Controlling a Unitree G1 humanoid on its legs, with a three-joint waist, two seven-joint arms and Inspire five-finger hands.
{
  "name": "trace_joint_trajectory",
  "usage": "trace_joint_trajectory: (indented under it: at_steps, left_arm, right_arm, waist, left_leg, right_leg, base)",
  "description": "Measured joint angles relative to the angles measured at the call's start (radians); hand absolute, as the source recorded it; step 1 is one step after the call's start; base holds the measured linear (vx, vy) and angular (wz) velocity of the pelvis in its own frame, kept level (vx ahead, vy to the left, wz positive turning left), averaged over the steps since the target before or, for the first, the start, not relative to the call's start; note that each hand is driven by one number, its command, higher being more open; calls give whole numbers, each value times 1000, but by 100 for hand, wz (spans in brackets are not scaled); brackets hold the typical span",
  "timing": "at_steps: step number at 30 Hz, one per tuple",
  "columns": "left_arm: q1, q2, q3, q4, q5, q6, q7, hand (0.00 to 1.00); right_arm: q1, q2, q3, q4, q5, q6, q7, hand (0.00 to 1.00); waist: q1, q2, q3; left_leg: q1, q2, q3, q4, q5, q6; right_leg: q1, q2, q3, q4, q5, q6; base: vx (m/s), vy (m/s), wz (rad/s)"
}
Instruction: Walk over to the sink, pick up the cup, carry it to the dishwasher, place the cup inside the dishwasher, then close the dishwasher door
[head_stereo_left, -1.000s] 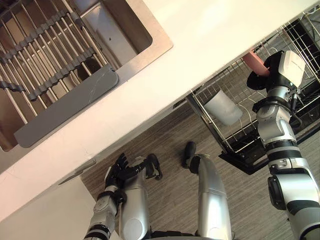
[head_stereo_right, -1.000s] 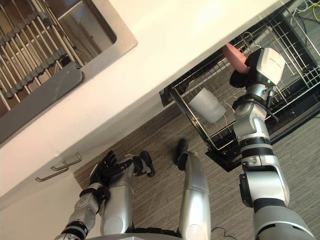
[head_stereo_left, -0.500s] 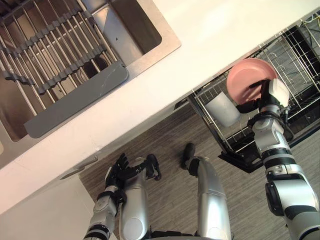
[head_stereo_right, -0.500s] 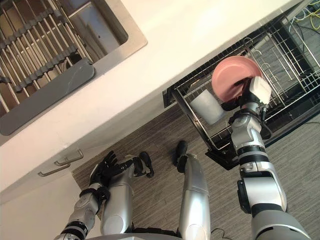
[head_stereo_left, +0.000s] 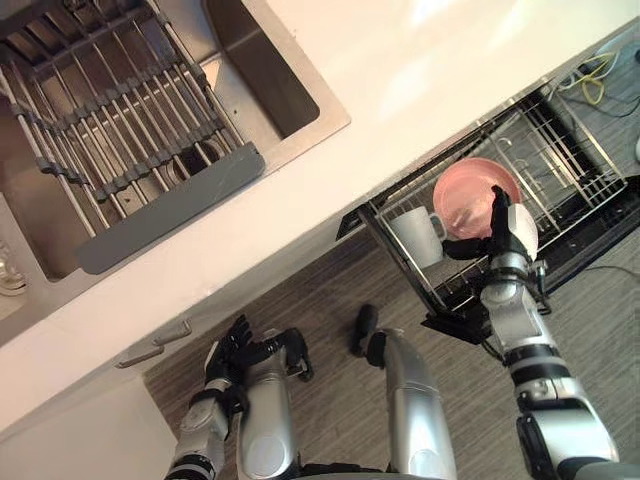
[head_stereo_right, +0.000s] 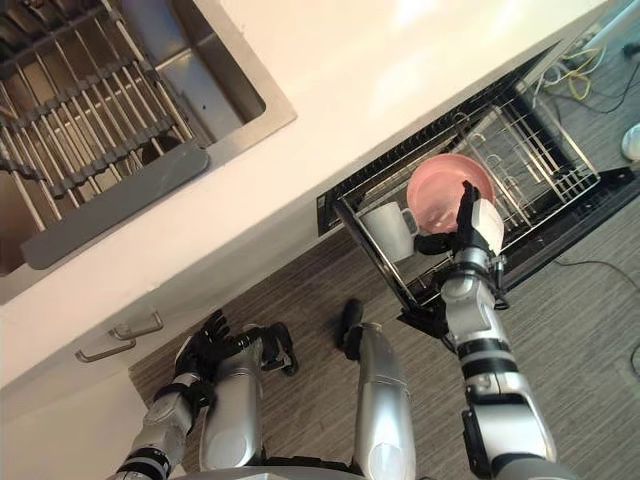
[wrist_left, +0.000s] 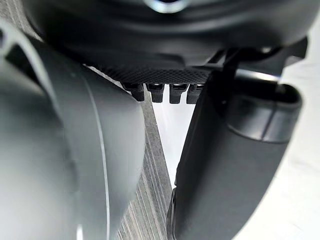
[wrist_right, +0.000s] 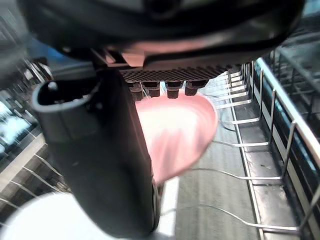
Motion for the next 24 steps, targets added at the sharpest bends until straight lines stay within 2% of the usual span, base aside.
trace_joint_trajectory:
  at_steps: [7, 11, 16, 18, 21, 24]
  left_arm:
    - [72, 26, 0, 5, 43, 5, 12, 100]
    - [100, 30, 0, 52, 101, 9, 19, 100]
    - [122, 13, -1, 98, 135, 14, 18, 100]
    - [143, 2, -1, 109, 143, 15, 17, 100]
    - [165, -19, 1, 113, 155, 13, 15, 100]
    - [190, -37, 19, 126, 187, 12, 7, 100]
  right_arm:
    - [241, 124, 0, -289, -24, 0, -30, 100]
    - [358, 165, -11, -395, -59, -16, -51, 100]
    - [416, 181, -86, -448, -71, -76, -66, 100]
    - [448, 187, -124, -461, -66, -109, -67, 100]
    - [497, 217, -183, -474, -16, -161, -68, 100]
    - [556, 220, -202, -474, 36, -203, -69, 100]
  waist:
    - [-17, -56, -72]
    - [-30, -79, -144]
    - [-63, -77, -176]
    - [-81, -77, -214]
    - [-103, -74, -241]
    - [-121, -64, -289]
  left_leg:
    - [130, 7, 33, -109, 17, -20]
    - [213, -16, 58, -215, 52, -43]
    - [326, -76, 70, -371, 108, -53]
    - [358, -104, 73, -442, 136, -52]
    - [438, -138, 80, -539, 167, -53]
    - [505, -166, 100, -621, 191, -53]
  right_leg:
    - [130, 33, -3, -134, 29, -3]
    - [198, 44, 9, -216, 52, -3]
    - [298, 42, 28, -336, 91, 11]
    - [329, 42, 40, -405, 120, 19]
    - [407, 41, 52, -497, 151, 33]
    - [450, 38, 69, -543, 161, 43]
  base:
    - [26, -2, -10]
    - [143, -4, -5]
    - [141, 25, -4]
    - [130, 41, -9]
    - [129, 52, -9]
    - [109, 48, -14]
